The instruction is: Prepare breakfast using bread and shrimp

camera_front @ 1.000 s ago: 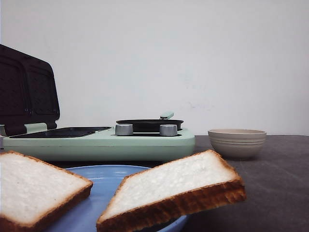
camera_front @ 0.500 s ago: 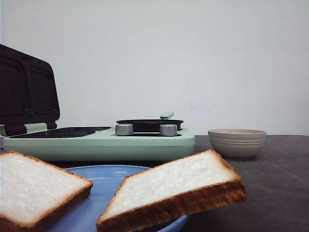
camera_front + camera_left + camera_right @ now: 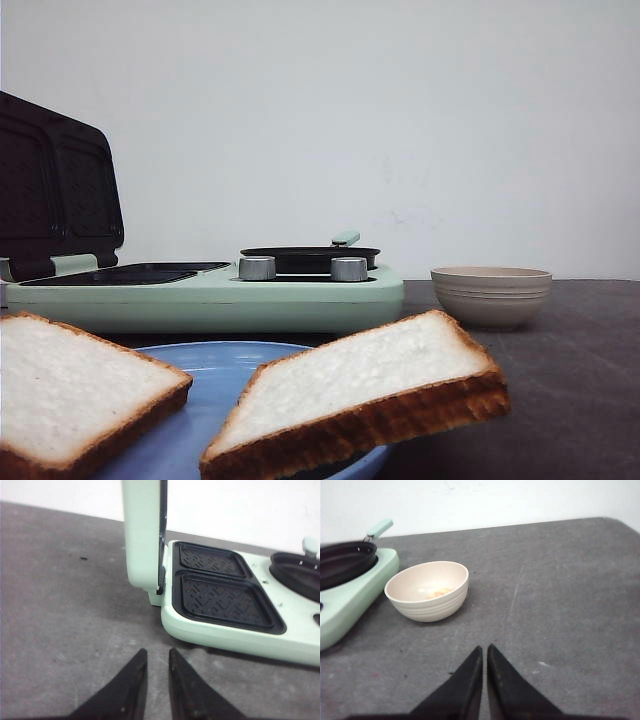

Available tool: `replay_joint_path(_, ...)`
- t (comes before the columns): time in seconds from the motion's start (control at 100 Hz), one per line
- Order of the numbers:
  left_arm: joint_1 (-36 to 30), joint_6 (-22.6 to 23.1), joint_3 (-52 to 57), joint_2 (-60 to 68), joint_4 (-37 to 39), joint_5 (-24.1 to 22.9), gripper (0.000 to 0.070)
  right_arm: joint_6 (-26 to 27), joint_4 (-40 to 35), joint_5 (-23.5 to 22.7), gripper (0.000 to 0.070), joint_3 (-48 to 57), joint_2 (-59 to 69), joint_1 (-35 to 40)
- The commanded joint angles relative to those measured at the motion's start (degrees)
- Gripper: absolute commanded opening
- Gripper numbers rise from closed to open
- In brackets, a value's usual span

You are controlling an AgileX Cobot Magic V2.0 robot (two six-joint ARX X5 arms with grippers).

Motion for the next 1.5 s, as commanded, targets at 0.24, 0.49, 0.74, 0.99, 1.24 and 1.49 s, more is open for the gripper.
replay_joint_path(0.24, 0.0, -15.6, 2.2, 0.5, -2.6, -0.9, 0.0004, 18.8, -0.9, -3.1, 0.0005, 3.5, 0.0, 0.2)
replay_joint_path(0.49, 0.0, -15.4, 11.3, 6.1, -5.3, 0.7, 0.0004, 22.9, -8.2, -5.2, 0.0004, 14.2, 4.7, 0.2)
replay_joint_path(0.74, 0.0, -8.1, 25.4, 23.4, -12.7, 5.0, 0.0004, 21.7, -9.9, -10.0, 0.0004, 24.6, 19.8, 0.2)
replay_joint_path(0.99, 0.0, -6.7, 37.6, 39.1, -22.1, 10.4, 0.0003, 18.8, -10.2, -18.2, 0.0005, 33.1, 33.8, 0.2)
replay_joint_path(1.24, 0.0, -6.7, 38.8, 40.7, -26.4, 12.4, 0.0003, 15.8, -11.4, -18.1, 0.0005, 33.7, 34.8, 0.2)
replay_joint_path(1.49, 0.0, -5.4, 38.8, 41.6, -32.1, 14.7, 0.0041, 12.5, -17.6, -19.1, 0.0005, 33.7, 35.3, 0.2)
